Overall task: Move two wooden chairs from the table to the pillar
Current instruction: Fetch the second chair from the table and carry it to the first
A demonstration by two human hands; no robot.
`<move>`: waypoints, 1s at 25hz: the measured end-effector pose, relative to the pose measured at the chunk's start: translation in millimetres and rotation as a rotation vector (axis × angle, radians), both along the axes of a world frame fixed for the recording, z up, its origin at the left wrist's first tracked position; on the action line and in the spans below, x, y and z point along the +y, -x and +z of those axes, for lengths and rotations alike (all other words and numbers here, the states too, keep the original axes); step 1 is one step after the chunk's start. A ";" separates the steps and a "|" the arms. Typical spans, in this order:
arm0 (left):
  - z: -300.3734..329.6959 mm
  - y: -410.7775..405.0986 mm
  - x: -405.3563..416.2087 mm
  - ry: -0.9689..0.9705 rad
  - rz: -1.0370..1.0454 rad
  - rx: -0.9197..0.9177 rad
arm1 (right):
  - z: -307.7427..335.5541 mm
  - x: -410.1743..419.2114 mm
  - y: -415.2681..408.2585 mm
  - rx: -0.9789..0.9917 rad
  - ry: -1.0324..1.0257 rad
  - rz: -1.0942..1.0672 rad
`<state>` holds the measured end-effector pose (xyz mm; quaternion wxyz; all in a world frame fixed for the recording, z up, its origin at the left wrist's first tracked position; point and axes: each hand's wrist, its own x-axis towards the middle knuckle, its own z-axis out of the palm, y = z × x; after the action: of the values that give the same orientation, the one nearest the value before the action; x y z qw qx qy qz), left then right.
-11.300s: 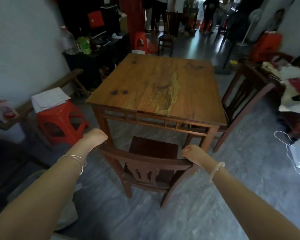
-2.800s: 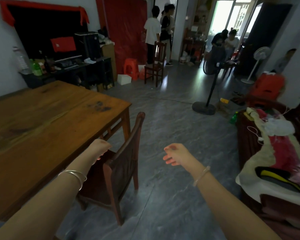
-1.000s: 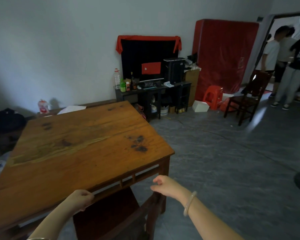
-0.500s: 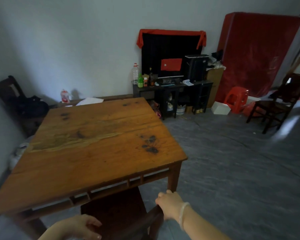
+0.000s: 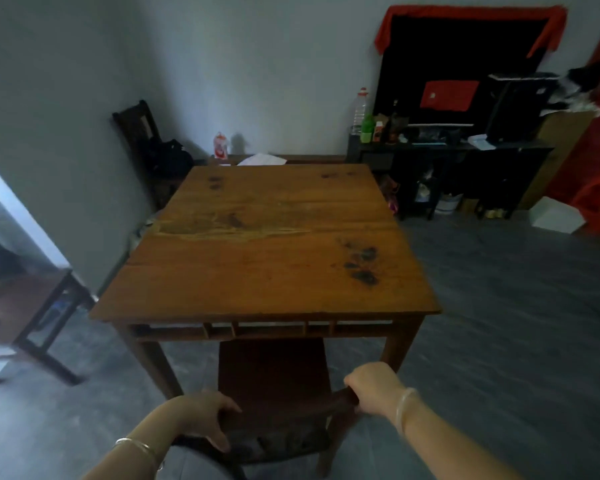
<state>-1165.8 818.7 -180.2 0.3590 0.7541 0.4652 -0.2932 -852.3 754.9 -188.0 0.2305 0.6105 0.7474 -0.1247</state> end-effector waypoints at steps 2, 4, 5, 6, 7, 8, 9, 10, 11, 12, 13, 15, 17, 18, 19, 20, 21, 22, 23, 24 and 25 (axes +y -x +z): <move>-8.0 -3.5 -9.5 -0.118 -0.032 -0.016 | -3.5 0.0 -2.8 0.021 -0.013 0.014; -12.9 -6.9 -17.1 -0.190 -0.052 -0.044 | -5.7 1.2 -5.9 0.034 -0.011 0.037; -13.2 -7.5 -18.0 -0.206 -0.053 -0.051 | -5.4 1.8 -6.8 0.034 -0.014 0.050; -12.9 -7.2 -18.4 -0.212 -0.053 -0.056 | -4.9 2.2 -7.4 0.034 -0.018 0.062; -12.9 -6.0 -18.7 -0.215 -0.050 -0.062 | -5.3 2.3 -7.5 0.034 -0.021 0.069; -13.3 -4.6 -18.6 -0.217 -0.046 -0.072 | -5.5 1.8 -7.4 0.026 -0.023 0.071; -13.6 -3.8 -18.8 -0.218 -0.045 -0.084 | -5.2 1.0 -6.9 0.016 -0.026 0.073; -14.0 -3.3 -18.9 -0.218 -0.051 -0.094 | -4.3 0.1 -6.5 0.008 -0.029 0.074; -14.4 -2.0 -19.1 -0.221 -0.063 -0.101 | -3.4 -0.8 -5.5 0.004 -0.033 0.076; -14.7 0.1 -18.8 -0.222 -0.076 -0.103 | -2.9 -2.2 -3.8 0.002 -0.037 0.076; -14.9 3.2 -18.7 -0.223 -0.086 -0.104 | -3.4 -4.4 -1.4 0.002 -0.042 0.076; -13.5 11.1 -17.8 -0.229 -0.098 -0.107 | -5.2 -9.6 7.0 0.010 -0.052 0.072; -12.0 19.9 -17.1 -0.239 -0.099 -0.104 | -5.4 -14.5 16.9 0.014 -0.055 0.056; -11.2 25.0 -16.9 -0.246 -0.102 -0.100 | -5.3 -17.9 23.1 0.012 -0.058 0.047; -10.2 30.9 -16.7 -0.252 -0.112 -0.098 | -5.4 -21.3 30.5 0.009 -0.060 0.037; -9.5 36.3 -16.1 -0.254 -0.125 -0.097 | -4.9 -24.7 37.4 0.004 -0.060 0.028; -8.3 41.7 -15.1 -0.253 -0.137 -0.099 | -4.3 -28.3 44.5 -0.002 -0.058 0.016; -7.6 47.1 -14.1 -0.247 -0.151 -0.097 | -3.2 -31.7 51.1 -0.005 -0.056 0.001; -6.8 53.5 -13.5 -0.242 -0.172 -0.094 | -1.7 -35.5 59.3 -0.010 -0.052 -0.016; -5.5 61.7 -13.0 -0.243 -0.199 -0.094 | 0.9 -39.6 69.5 -0.015 -0.048 -0.037; -4.3 68.4 -11.6 -0.247 -0.217 -0.095 | 4.3 -43.2 77.7 -0.018 -0.046 -0.054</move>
<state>-1234.2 807.0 -184.6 0.2513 0.8514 0.3960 -0.2349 -930.0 711.7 -183.7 0.2197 0.6366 0.7313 -0.1082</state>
